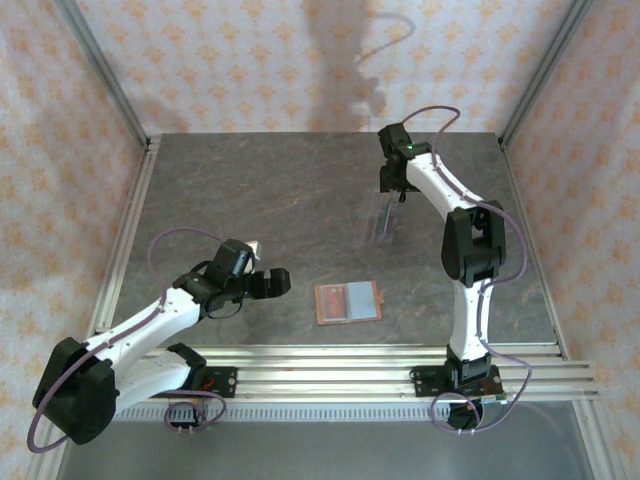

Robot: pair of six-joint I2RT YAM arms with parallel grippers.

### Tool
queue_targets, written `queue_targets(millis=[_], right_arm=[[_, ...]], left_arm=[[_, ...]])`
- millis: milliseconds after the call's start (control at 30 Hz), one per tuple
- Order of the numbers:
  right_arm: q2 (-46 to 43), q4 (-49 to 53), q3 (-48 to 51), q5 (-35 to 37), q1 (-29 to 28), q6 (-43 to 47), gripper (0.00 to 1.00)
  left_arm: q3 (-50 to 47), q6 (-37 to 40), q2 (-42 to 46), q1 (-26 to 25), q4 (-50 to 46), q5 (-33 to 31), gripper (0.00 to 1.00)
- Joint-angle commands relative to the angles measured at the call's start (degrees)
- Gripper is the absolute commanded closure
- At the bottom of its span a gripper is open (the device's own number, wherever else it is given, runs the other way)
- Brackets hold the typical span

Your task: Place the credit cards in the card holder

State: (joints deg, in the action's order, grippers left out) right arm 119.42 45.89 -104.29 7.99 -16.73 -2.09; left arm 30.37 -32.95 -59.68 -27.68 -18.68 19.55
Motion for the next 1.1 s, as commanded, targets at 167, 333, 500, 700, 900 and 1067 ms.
queue_targets(millis=[167,333,500,700,900,1067], right_arm=[[-3.88,1.05,0.36,1.51,-0.19,-0.45,0.44],[-3.69,1.4,0.56,0.88,-0.28,-0.33,0.52],[-3.55,1.66,0.49,0.27,-0.33,-0.15,0.62],[-3.19,2.09,-0.03,-0.78,-0.33,-0.15,0.74],[-3.05,2.09,0.05,-1.2,-0.36,-0.29,0.8],[-2.99,2.1,-0.2,-1.52,-0.42,-0.75,1.0]], left_arm=[[1.78,0.86,-0.52,0.47,-1.23,0.35,0.01],[1.1,0.84,-0.46,0.51,-0.75,0.28,0.01],[1.39,1.31,-0.52,0.52,-1.62,-0.1,0.01],[1.38,1.31,-1.31,0.52,-1.44,-0.21,0.01],[1.2,1.31,-2.25,0.52,-1.21,0.32,0.01],[0.54,1.31,-2.37,0.52,-0.55,0.51,0.01]])
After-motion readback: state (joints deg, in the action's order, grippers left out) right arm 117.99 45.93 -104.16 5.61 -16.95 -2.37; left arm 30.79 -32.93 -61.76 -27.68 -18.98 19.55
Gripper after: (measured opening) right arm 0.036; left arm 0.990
